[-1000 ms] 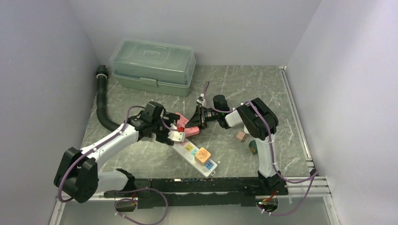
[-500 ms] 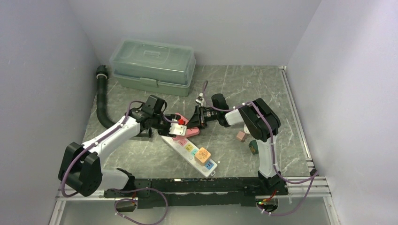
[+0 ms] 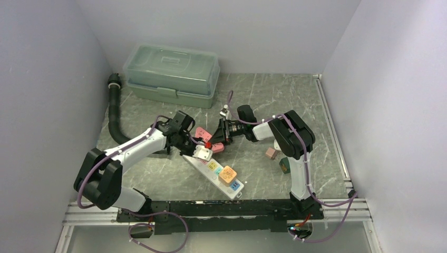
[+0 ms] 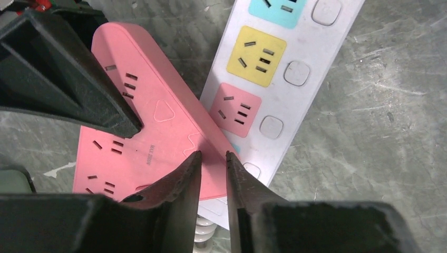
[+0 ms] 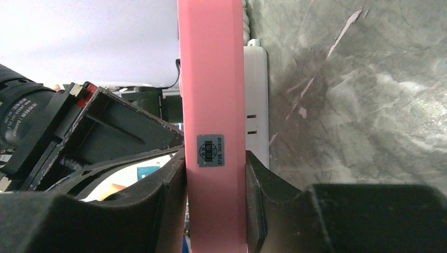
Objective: Insert the plug
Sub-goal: Insert the plug into the socket.
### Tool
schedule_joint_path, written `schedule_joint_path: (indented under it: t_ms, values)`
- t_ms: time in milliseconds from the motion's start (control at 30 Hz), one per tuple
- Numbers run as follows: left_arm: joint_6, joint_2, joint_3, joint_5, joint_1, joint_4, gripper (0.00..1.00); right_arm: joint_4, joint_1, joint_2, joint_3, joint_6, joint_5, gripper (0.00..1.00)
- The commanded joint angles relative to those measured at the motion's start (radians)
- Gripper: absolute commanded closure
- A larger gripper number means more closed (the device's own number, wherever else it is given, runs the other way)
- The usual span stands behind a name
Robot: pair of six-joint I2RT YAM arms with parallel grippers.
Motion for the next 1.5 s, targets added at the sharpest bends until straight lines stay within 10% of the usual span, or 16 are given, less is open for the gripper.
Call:
schedule_joint_path:
  t_ms: [0, 267, 467, 833, 1233, 1433, 1467]
  values:
    - [0.067, 0.042, -0.011, -0.033, -0.003, -0.033, 0.75, -0.066, -0.004, 0.039, -0.034, -0.126, 0.144, 0.79]
    - [0.101, 0.065, -0.041, -0.053, -0.003, -0.066, 0.80, -0.074, -0.015, 0.061, -0.049, -0.138, 0.160, 0.73]
    - [0.073, 0.076, -0.065, -0.066, -0.003, -0.023, 0.75, -0.062, -0.025, 0.070, -0.061, -0.127, 0.169, 0.48]
    - [0.134, 0.046, -0.086, -0.072, 0.012, -0.101, 0.78, -0.170, -0.031, -0.005, -0.032, -0.190, 0.232, 0.52]
    - [0.108, -0.013, -0.213, -0.134, -0.002, 0.024, 0.75, -0.422, -0.065, -0.249, 0.010, -0.305, 0.408, 0.09]
    - [0.025, -0.060, -0.169, -0.150, -0.002, 0.128, 0.53, -0.598, -0.070, -0.406, 0.017, -0.402, 0.534, 0.00]
    - [-0.005, -0.069, -0.153, -0.158, -0.003, 0.150, 0.17, -0.626, -0.069, -0.425, 0.020, -0.416, 0.549, 0.00]
